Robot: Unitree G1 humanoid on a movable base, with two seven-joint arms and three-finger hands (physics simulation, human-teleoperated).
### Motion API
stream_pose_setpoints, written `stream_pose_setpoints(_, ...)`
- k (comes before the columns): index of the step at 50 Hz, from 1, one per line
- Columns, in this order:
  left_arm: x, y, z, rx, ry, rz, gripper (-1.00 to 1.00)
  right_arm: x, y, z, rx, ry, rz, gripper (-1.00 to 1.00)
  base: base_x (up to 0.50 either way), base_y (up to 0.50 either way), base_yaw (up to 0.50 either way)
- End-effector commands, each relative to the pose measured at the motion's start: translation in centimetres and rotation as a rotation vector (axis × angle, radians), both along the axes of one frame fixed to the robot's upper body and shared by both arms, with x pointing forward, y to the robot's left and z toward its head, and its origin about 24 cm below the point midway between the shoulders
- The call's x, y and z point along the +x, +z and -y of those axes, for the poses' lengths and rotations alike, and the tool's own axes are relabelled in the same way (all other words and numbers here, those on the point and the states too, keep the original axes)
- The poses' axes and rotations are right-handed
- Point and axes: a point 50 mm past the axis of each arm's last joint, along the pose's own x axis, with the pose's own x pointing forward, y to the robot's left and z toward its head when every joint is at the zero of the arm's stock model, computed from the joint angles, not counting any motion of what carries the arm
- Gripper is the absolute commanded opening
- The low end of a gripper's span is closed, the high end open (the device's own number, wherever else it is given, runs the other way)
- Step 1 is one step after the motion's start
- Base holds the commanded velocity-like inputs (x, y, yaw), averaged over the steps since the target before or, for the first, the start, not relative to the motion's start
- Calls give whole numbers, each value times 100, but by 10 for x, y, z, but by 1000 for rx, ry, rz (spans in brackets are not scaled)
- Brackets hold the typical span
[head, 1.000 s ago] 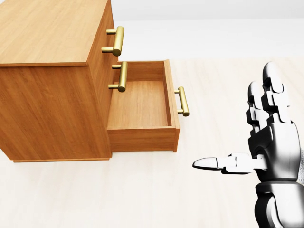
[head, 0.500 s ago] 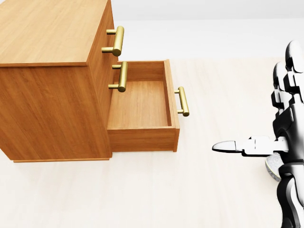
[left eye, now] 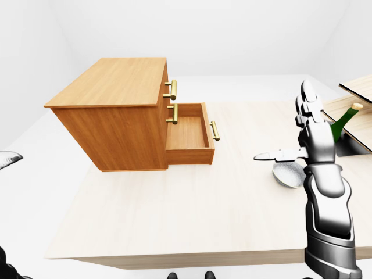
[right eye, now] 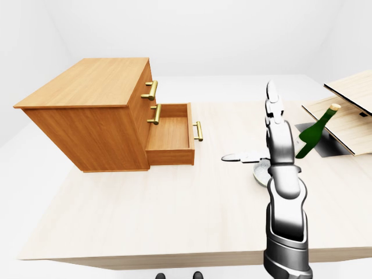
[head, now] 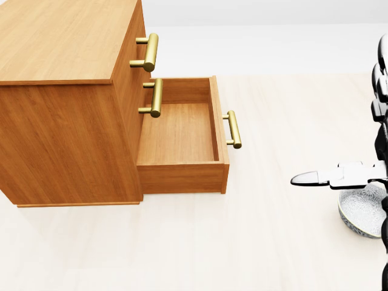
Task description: Put the bowl on top of the cabinet.
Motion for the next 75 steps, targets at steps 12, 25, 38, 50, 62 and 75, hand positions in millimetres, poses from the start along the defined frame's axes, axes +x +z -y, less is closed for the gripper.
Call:
stream_pose_setpoints(12, -1, 1, 0, -5, -4, 3, 100, 2, 8, 18, -174, -85, -46, 100, 0, 0, 0)
stream_pose_setpoints(25, -2, 2, 0, -8, -9, 9, 100, -1, 3, 34, -245, -143, -110, 100, 0, 0, 0)
stream_pose_setpoints(38, -4, 3, 0, -10, -11, 17, 100, -2, -7, 53, -264, -216, -182, 100, 0, 0, 0)
stream_pose_setpoints(50, -4, 3, -1, -12, -12, 18, 100, 3, -21, 64, -251, -266, -244, 100, 0, 0, 0)
stream_pose_setpoints(62, -3, 3, -1, -12, -9, 13, 100, 9, -35, 74, -250, -318, -304, 100, 0, 0, 0)
stream_pose_setpoints(75, -6, 5, -1, -17, -16, 28, 100, 11, -53, 84, -243, -362, -368, 100, 0, 0, 0)
